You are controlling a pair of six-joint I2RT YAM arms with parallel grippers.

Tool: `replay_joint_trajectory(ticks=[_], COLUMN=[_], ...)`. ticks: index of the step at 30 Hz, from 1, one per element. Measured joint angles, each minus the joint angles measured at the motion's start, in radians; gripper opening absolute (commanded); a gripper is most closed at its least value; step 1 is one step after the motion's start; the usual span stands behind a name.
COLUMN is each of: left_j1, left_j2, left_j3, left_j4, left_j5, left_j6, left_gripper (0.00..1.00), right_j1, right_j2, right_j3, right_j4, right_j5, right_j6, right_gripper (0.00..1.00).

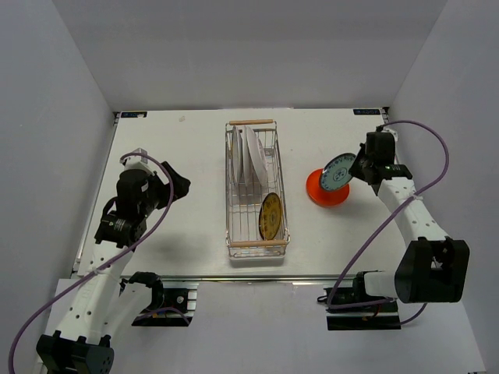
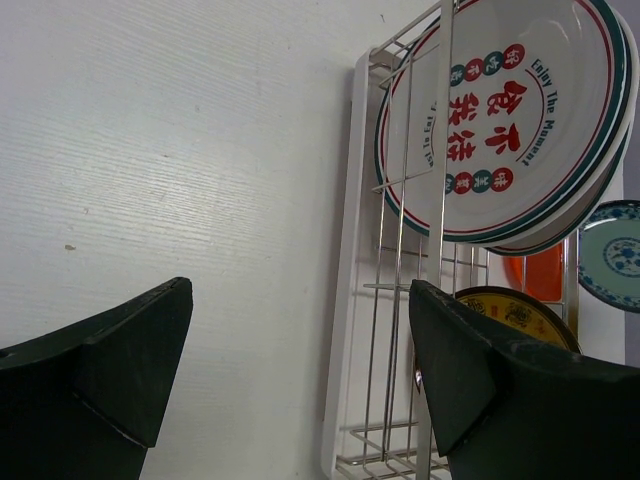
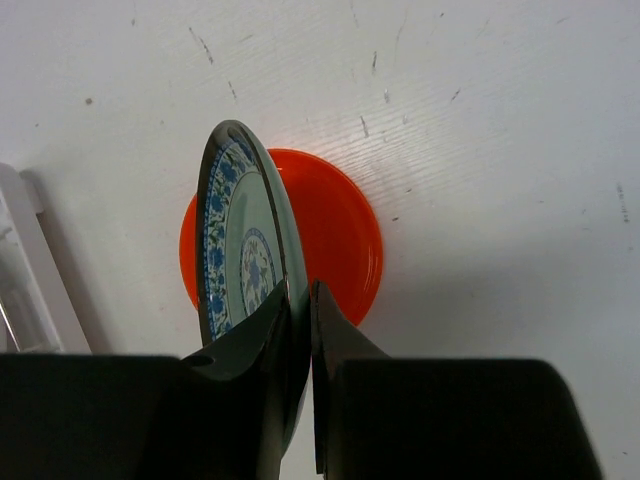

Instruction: Unload the plates from the dish rack

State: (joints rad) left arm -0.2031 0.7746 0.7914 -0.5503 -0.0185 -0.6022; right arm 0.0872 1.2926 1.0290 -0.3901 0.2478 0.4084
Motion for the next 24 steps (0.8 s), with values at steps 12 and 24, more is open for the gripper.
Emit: replay_joint_trajectory(ticks=[12,24], left_j1=[0.000,0.000], left_j2=[0.015,0.028], left_j3=[0.000,0.000], left_j4=[0.005,0.004], left_j5=[0.026,0.035], left_j6=[0.011,0.016], left_gripper=[0.98,0.98], right_j1=[-0.108,-0.159], right_j2=[0.125,0.212], right_j3=[-0.121,-0.141], right_j4=[0.166,0.233], right_j5=[-0.243,-0.340], right_j6=[0.016,0.048], right_gripper=[0.00,0.51])
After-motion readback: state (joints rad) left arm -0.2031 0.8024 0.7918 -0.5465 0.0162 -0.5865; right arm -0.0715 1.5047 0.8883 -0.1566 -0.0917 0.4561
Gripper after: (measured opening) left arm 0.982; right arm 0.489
